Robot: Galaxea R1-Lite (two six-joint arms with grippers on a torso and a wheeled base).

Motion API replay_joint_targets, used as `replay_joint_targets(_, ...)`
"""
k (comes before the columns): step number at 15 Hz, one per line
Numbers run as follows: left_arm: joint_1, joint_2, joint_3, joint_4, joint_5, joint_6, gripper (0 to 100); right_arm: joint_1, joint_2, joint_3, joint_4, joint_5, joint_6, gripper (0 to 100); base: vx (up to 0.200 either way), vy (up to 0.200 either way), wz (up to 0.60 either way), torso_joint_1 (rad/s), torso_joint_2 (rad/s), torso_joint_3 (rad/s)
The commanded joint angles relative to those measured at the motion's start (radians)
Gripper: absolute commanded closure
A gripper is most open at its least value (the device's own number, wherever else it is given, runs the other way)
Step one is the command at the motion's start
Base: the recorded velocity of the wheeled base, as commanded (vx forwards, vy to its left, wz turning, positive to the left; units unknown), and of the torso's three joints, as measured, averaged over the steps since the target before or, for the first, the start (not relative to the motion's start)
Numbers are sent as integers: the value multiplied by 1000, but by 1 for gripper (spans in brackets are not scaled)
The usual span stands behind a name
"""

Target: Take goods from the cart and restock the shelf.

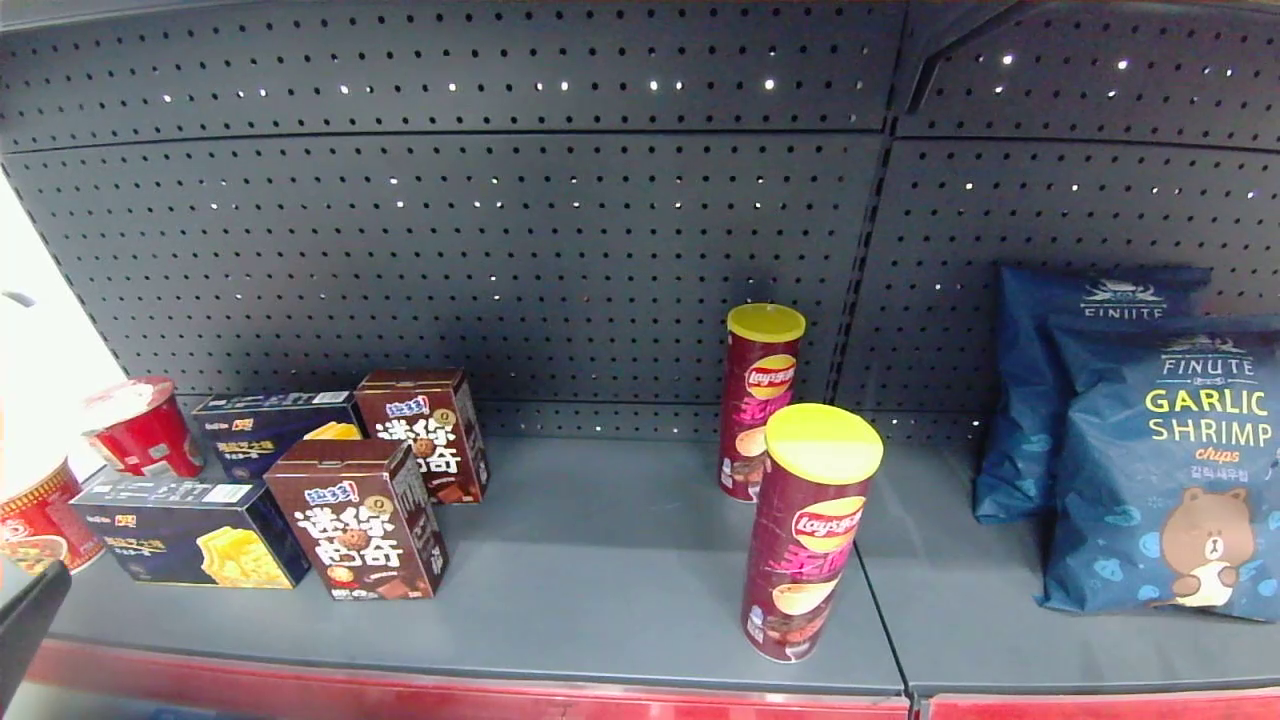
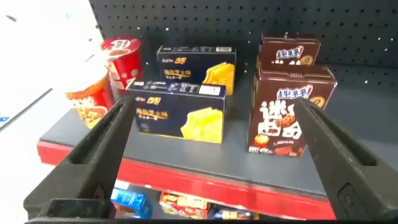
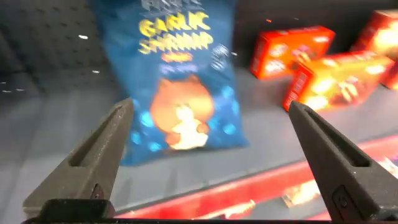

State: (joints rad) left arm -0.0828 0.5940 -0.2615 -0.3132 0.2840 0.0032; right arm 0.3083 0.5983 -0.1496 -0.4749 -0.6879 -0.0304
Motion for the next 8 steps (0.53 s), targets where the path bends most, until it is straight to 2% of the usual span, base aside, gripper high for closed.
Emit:
replay_joint_targets(1, 0, -53, 47, -1, 24, 8, 0, -152, -117, 91, 5, -9, 0, 0, 0, 0, 0, 0, 0, 0)
replay_joint_targets(3, 0, -89, 93, -1, 40, 8, 0, -293, -180, 143, 30, -7, 0, 0, 0, 0, 0, 0, 0, 0)
replay_joint_targets(7, -2, -166, 168, 2, 43, 8, 0, -282, -423, 145, 259, 25, -8, 0, 0, 0, 0, 0, 0, 0)
replay_joint_targets(8, -5, -178, 180, 11, 37, 8, 0, -275, -540, 145, 378, 57, -14, 0, 0, 0, 0, 0, 0, 0)
